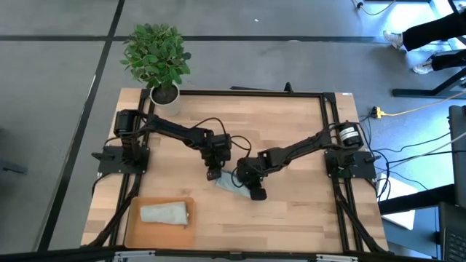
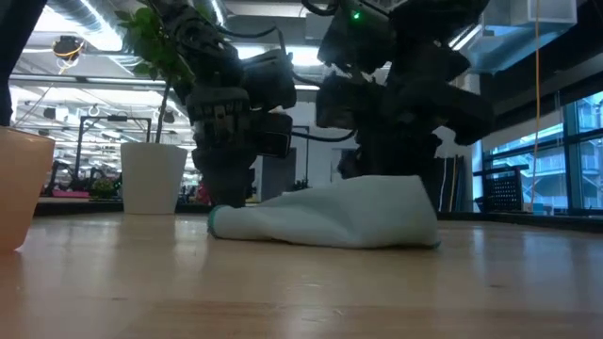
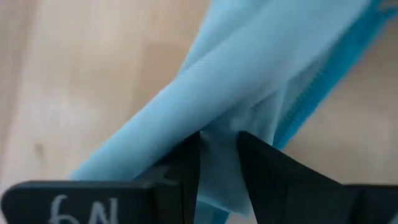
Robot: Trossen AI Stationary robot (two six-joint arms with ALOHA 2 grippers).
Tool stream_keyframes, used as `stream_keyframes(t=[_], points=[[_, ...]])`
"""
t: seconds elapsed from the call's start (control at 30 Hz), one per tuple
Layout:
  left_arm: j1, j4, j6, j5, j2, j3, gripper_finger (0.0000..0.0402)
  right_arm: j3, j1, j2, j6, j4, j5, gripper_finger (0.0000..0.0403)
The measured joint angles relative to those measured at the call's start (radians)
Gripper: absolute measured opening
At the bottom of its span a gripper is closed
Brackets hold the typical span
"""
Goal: Roll microfiber towels into tight, uniform cylinder then place into a basket
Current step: Roll the blue microfiber towel
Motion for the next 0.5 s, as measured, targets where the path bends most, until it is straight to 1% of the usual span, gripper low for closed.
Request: stream_keyframes(t=[0.2, 0.37, 0.5], points=[[0.002, 0.010, 0.000, -0.004, 0.010, 0.001, 0.0000, -0.002, -0.007, -0.086, 0.028, -0.128, 0.110, 0.0115], [0.002, 0.015, -0.001, -0.007, 0.010, 0.001, 0.0000, -0.001, -0.007, -0.152, 0.074, -0.148, 0.114, 0.0115], [0.002, 0.016, -0.019, -0.009, 0.010, 0.000, 0.0000, 0.000, -0.006, -0.204, 0.109, -0.120, 0.101, 0.0115]])
